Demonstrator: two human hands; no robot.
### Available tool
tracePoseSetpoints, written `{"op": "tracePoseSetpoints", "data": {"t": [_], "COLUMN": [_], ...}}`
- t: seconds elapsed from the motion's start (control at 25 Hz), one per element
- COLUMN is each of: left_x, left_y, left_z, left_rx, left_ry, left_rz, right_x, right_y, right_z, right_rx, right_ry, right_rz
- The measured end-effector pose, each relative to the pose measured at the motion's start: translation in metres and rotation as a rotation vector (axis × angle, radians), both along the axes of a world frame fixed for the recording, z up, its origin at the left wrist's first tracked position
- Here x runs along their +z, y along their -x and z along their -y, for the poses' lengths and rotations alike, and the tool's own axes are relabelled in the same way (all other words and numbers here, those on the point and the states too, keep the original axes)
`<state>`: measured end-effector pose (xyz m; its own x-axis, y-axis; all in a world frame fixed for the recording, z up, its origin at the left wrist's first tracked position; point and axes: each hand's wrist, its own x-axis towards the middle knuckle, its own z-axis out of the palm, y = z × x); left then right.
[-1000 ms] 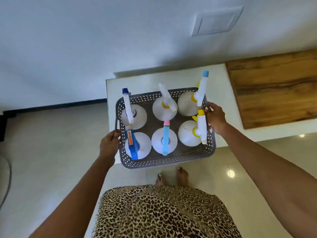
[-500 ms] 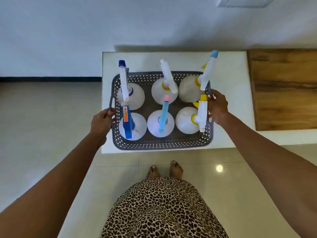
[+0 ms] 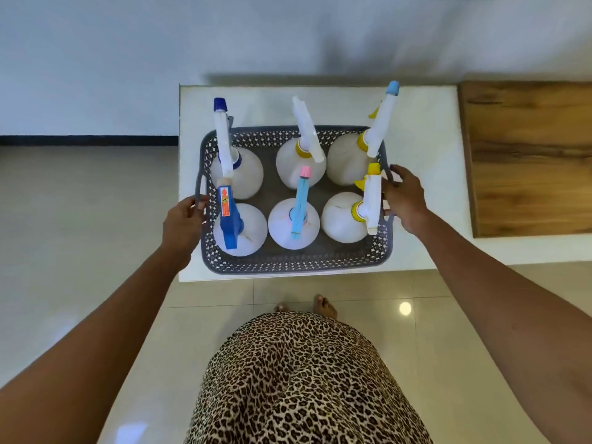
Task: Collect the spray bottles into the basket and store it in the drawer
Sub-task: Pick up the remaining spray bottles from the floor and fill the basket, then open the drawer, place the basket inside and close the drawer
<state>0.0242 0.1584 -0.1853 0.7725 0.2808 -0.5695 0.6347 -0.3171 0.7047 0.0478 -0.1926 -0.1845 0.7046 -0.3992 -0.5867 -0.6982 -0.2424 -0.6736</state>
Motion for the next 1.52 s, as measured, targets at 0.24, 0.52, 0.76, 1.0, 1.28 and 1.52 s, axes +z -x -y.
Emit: {"op": "tracePoseSetpoints", "data": {"t": [0.24,0.52,0.76,1.0,1.28,1.52], "left_x": [0.013,0.017,-0.013,-0.085,-0.222,-0.327], "left_y": [0.034,0.134,0.209,0.232,0.213,0.174], "left_z": [0.012,0.031,0.063,0.107,0.12,0.117], "left_rx": [0.041,0.057,0.236,0.609,0.726,0.809], "left_ry": [-0.071,-0.135,0.093,0.751,0.947,1.082], "left_rz": [-0.008,0.059,-0.048,-0.259,-0.264,-0.156], "right_x": [0.013,0.003,-0.024,-0.09,-0.225,-0.328], "right_y": [0.035,0.124,0.217,0.245,0.229,0.19], "right_z": [0.001,-0.021,-0.042,-0.052,-0.063,-0.07], "right_rx": [-0.144,-0.291,-0.308,-0.594,-0.781,-0.808], "right_ry": [-0.04,-0.032,-0.339,-0.894,-1.072,-1.184], "right_rz": [0.087,0.105,0.028,-0.129,-0.111,0.015]}}
